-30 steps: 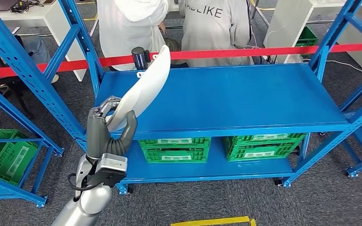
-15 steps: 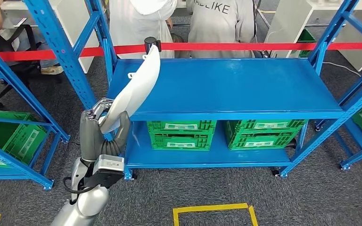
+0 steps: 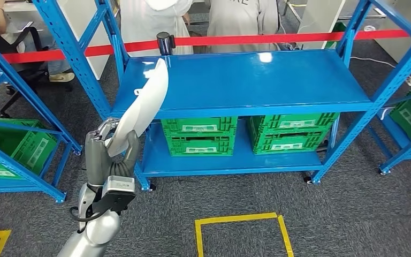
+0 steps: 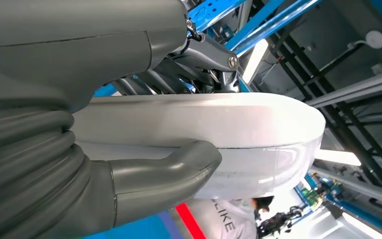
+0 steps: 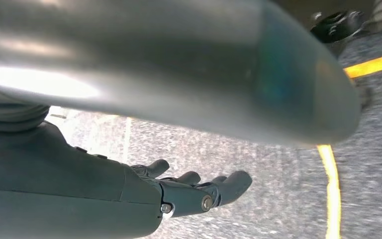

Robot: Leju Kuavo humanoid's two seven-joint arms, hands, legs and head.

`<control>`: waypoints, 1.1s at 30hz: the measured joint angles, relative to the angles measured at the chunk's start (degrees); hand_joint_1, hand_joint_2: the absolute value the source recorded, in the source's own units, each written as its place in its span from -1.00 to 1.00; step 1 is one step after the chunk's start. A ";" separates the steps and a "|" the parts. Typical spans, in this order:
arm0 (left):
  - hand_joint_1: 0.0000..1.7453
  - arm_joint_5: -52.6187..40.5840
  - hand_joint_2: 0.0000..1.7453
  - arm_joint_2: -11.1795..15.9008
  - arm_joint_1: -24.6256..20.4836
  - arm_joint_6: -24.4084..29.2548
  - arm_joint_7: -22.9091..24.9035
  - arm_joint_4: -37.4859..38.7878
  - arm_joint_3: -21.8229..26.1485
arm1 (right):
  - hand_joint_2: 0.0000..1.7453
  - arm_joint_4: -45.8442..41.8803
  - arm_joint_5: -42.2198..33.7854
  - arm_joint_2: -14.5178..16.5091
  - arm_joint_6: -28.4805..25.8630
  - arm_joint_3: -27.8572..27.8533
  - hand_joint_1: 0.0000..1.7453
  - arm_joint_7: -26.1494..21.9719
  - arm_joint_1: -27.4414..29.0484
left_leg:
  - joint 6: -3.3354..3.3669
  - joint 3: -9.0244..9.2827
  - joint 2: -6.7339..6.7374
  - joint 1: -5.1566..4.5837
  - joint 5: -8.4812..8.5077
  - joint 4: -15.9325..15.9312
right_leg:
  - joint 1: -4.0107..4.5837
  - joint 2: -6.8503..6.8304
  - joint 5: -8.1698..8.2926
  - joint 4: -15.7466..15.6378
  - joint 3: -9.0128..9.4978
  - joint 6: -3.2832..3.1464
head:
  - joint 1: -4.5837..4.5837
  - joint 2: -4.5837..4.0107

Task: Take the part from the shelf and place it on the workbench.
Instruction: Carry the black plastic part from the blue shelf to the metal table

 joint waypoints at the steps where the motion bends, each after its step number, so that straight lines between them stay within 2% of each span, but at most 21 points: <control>1: 1.00 0.06 1.00 0.12 0.08 0.07 -0.16 0.16 0.09 | -1.00 0.00 -0.03 -0.01 0.03 0.00 -1.00 -0.11 0.02 | -0.32 -0.85 0.00 0.12 -3.06 3.42 | -0.01 -0.04 0.74 0.02 -0.90 -0.14 | -0.12 0.00; 2: 1.00 0.08 1.00 0.21 0.19 0.13 -0.30 0.33 0.14 | -1.00 0.00 -0.10 -0.01 0.08 0.00 -1.00 -0.27 0.06 | -0.59 -1.49 0.01 0.25 -5.21 7.00 | -0.01 -0.08 1.51 0.05 -1.87 -0.12 | -0.15 0.00; 3: 1.00 0.09 1.00 0.27 0.31 0.20 -0.39 0.49 0.16 | -1.00 0.00 -0.16 -0.01 0.16 0.00 -1.00 -0.49 0.08 | -0.78 -1.63 0.01 0.36 -5.96 9.80 | -0.02 -0.11 2.29 0.09 -2.83 -0.04 | -0.15 0.00; 5: 1.00 0.11 1.00 0.38 0.50 0.32 -0.50 0.74 0.16 | -1.00 0.00 -0.27 -0.01 0.30 -0.01 -1.00 -0.84 0.08 | -0.93 0.55 0.02 0.56 -3.84 10.71 | -0.06 -0.17 3.85 0.21 -4.82 0.26 | -0.17 0.00; 7: 1.00 0.14 1.00 0.41 0.49 0.39 -0.49 0.81 0.16 | -1.00 0.00 -0.41 -0.02 0.33 -0.06 -1.00 -0.94 0.07 | -0.79 6.38 -0.02 0.64 -1.93 4.42 | -0.09 -0.17 5.25 0.41 -6.45 0.75 | -0.21 0.00; 9: 1.00 0.18 1.00 0.37 0.37 0.46 -0.48 0.79 0.16 | -1.00 0.00 -0.74 -0.02 0.24 -0.21 -1.00 -0.97 0.08 | -0.22 11.92 -0.17 0.38 -3.34 -3.47 | -0.07 -0.16 6.50 0.47 -7.25 1.41 | -0.25 0.00; 11: 1.00 0.20 1.00 0.33 0.34 0.50 -0.44 0.82 0.16 | -1.00 0.00 -1.09 -0.02 0.07 -0.50 -1.00 -0.98 0.11 | 0.69 13.15 -0.25 -0.05 -4.16 -6.46 | -0.15 -0.17 7.82 0.11 -7.49 2.23 | -0.30 0.00; 13: 1.00 0.21 1.00 0.31 0.34 0.50 -0.40 0.92 0.16 | -1.00 0.04 -1.33 -0.01 -0.02 -0.78 -1.00 -0.95 0.28 | 1.80 12.08 0.01 -0.07 -2.95 -6.51 | -0.44 -0.07 7.66 0.30 -7.97 2.96 | -0.34 0.00; 14: 1.00 0.22 1.00 0.27 0.33 0.50 -0.38 0.96 0.16 | -1.00 0.07 -1.41 -0.01 -0.01 -0.86 -1.00 -0.92 0.38 | 2.34 11.42 0.16 -0.03 -2.21 -6.63 | -0.54 0.01 5.90 1.57 -8.56 3.21 | -0.31 0.00; 15: 1.00 0.22 1.00 0.22 0.32 0.50 -0.38 0.99 0.16 | -1.00 0.09 -1.47 -0.01 0.07 -0.93 -1.00 -0.89 0.47 | 2.75 10.59 0.30 0.03 -1.40 -6.69 | -0.59 0.11 3.03 4.09 -9.43 3.37 | -0.25 0.00; 17: 1.00 0.22 1.00 0.15 0.46 0.60 -0.35 0.97 0.16 | -1.00 0.09 -1.55 -0.01 0.26 -0.98 -1.00 -0.84 0.54 | 3.10 8.69 0.38 -0.11 0.21 -6.60 | -0.54 0.25 -2.90 11.49 -11.28 3.55 | -0.13 0.00; 18: 1.00 0.22 1.00 0.14 0.60 0.72 -0.32 0.90 0.16 | -1.00 0.09 -1.59 -0.01 0.34 -0.99 -1.00 -0.84 0.57 | 3.09 7.62 0.40 -0.18 1.03 -6.48 | -0.52 0.28 -4.13 14.81 -11.67 3.59 | -0.10 0.00; 20: 1.00 0.14 1.00 0.14 0.95 1.01 -0.18 0.60 0.16 | -1.00 0.09 -1.62 -0.02 0.36 -1.00 -1.00 -0.83 0.57 | 2.92 5.32 0.44 -0.26 2.54 -6.06 | -0.46 0.31 -2.41 16.70 -9.98 3.49 | -0.11 0.00; 22: 1.00 -0.11 1.00 0.14 1.24 1.23 -0.03 0.02 0.16 | -1.00 0.09 -1.62 -0.07 0.35 -1.01 -1.00 -0.84 0.51 | 2.57 3.15 0.44 -0.29 3.83 -5.43 | -0.39 0.32 -0.32 11.09 -4.45 3.15 | -0.13 0.00; 24: 1.00 -0.43 1.00 0.14 1.42 1.39 0.10 -0.72 0.19 | -1.00 0.09 -1.62 -0.12 0.34 -1.01 -1.00 -0.89 0.41 | 2.00 1.83 0.40 -0.40 4.95 -4.91 | -0.13 0.43 -1.83 3.13 1.09 2.63 | -0.20 0.00; 25: 1.00 -0.58 1.00 0.15 1.48 1.47 0.14 -1.03 0.20 | -1.00 0.09 -1.62 -0.14 0.33 -1.01 -1.00 -0.90 0.38 | 1.67 1.60 0.40 -0.42 5.51 -4.90 | 0.00 0.49 -2.83 0.84 2.31 2.35 | -0.24 0.00; 27: 1.00 -0.86 1.00 0.20 1.60 1.59 0.27 -1.39 0.23 | -1.00 0.09 -1.62 -0.12 0.32 -1.01 -1.00 -0.87 0.39 | 0.92 1.50 0.35 -0.35 6.51 -5.28 | 0.10 0.46 -2.44 -0.09 2.10 1.65 | -0.23 0.00; 28: 1.00 -0.97 1.00 0.25 1.64 1.62 0.36 -1.49 0.25 | -1.00 0.09 -1.62 -0.10 0.32 -1.01 -1.00 -0.86 0.37 | 0.54 1.24 0.27 -0.26 6.21 -5.12 | 0.02 0.33 -1.87 -0.16 1.64 1.19 | -0.24 0.00; 29: 1.00 -1.06 1.00 0.32 1.68 1.63 0.47 -1.55 0.27 | -1.00 0.09 -1.63 -0.10 0.32 -1.02 -1.00 -0.90 0.35 | 0.16 0.77 0.20 -0.18 4.75 -4.14 | -0.05 0.19 -1.19 -0.25 1.06 0.71 | -0.29 0.00; 32: 1.00 -1.20 1.00 0.46 1.74 1.66 0.66 -1.61 0.36 | -1.00 0.09 -1.65 -0.14 0.39 -1.03 -1.00 -1.09 0.33 | -0.73 -1.74 0.12 0.08 -3.74 5.11 | -0.11 -0.03 0.92 -0.27 -1.35 0.04 | -0.51 0.00; 33: 1.00 -1.21 1.00 0.49 1.76 1.66 0.67 -1.61 0.37 | -1.00 0.09 -1.66 -0.14 0.42 -1.03 -1.00 -1.13 0.35 | -0.88 -2.21 0.12 0.13 -5.30 8.66 | -0.08 -0.05 1.63 -0.23 -2.19 0.06 | -0.54 0.00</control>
